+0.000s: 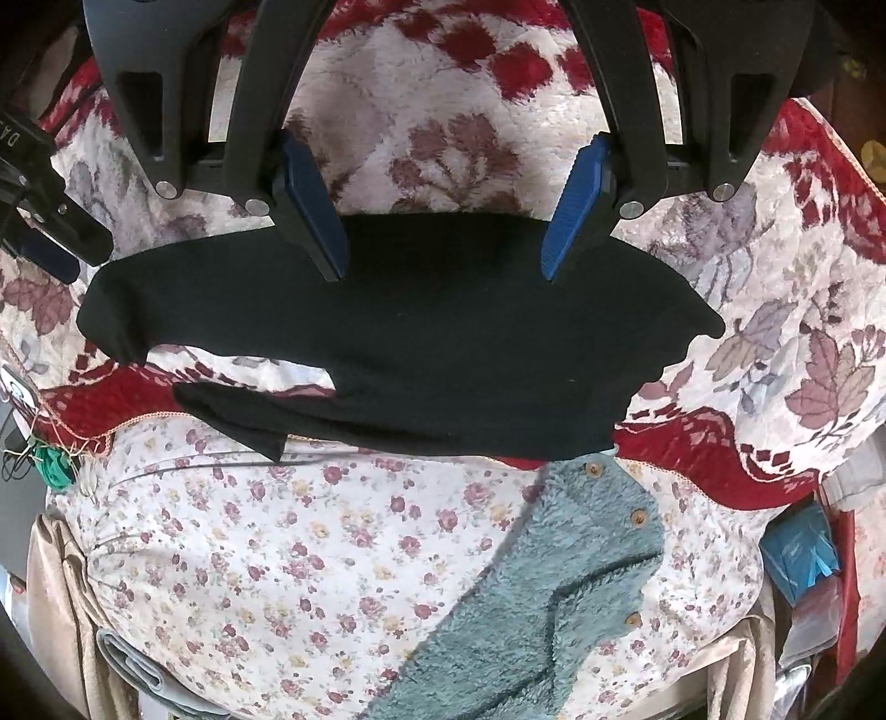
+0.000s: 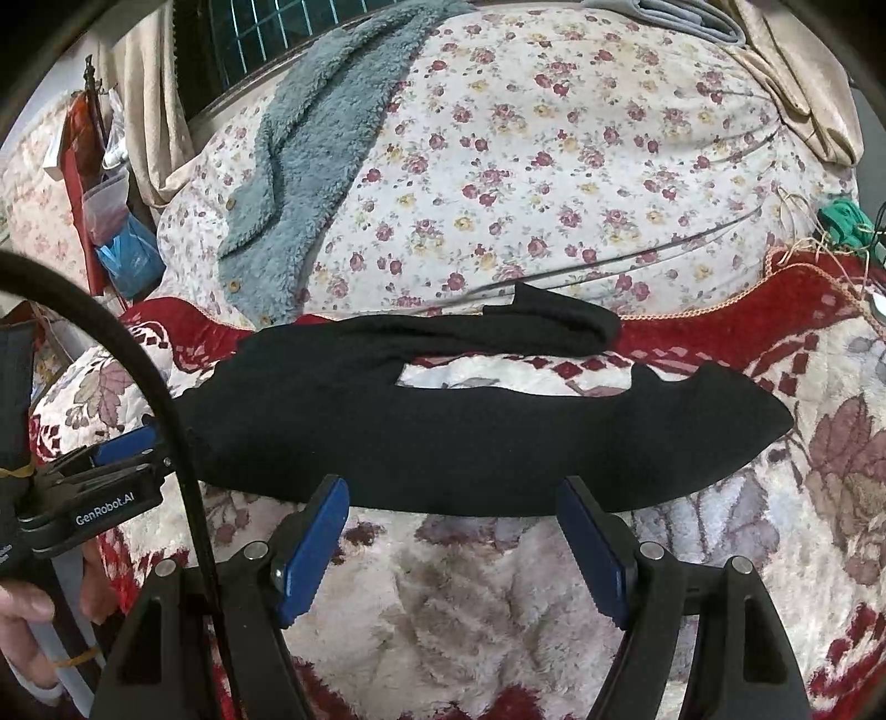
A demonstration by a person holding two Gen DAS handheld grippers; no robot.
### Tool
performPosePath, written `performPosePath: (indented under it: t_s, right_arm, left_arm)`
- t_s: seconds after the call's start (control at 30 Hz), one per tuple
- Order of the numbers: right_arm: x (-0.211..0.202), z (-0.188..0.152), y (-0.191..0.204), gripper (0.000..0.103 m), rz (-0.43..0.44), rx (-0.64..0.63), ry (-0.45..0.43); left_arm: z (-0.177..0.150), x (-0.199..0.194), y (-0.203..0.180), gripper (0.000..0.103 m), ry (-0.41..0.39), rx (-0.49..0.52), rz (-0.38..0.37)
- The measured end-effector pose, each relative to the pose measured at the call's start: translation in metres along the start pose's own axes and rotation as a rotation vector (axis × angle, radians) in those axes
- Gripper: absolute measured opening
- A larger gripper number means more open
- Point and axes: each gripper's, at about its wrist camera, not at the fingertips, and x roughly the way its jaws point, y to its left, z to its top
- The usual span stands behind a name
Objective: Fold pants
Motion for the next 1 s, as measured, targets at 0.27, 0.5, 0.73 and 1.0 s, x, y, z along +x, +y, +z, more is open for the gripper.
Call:
performPosePath:
  t_s: [0.27, 0.5, 0.73, 1.0]
  right_arm:
    - [0.004, -0.003, -0.002, 0.076, 0.015, 0.007, 0.006]
    - [0.010, -0.003, 0.002, 0.076, 0.013, -0.002, 0.022]
    - [0.014, -0.001, 0.001, 0.076, 0.013, -0.001, 0.035]
    - [0.001, 0.000, -0.009, 0.076, -0.005, 0.016, 0.024]
  left_arm:
    - [-0.001, 0.007, 0.012, 0.073, 0.028, -0.036, 0.010]
    - [-0.001, 0.011, 0.016, 0.073, 0.037, -0.044, 0.016]
    - [0.000, 0.013, 0.018, 0.073, 0.036, -0.047, 0.012]
    - [0.005, 0.024, -0.005, 0.073, 0.063, -0.023, -0.029]
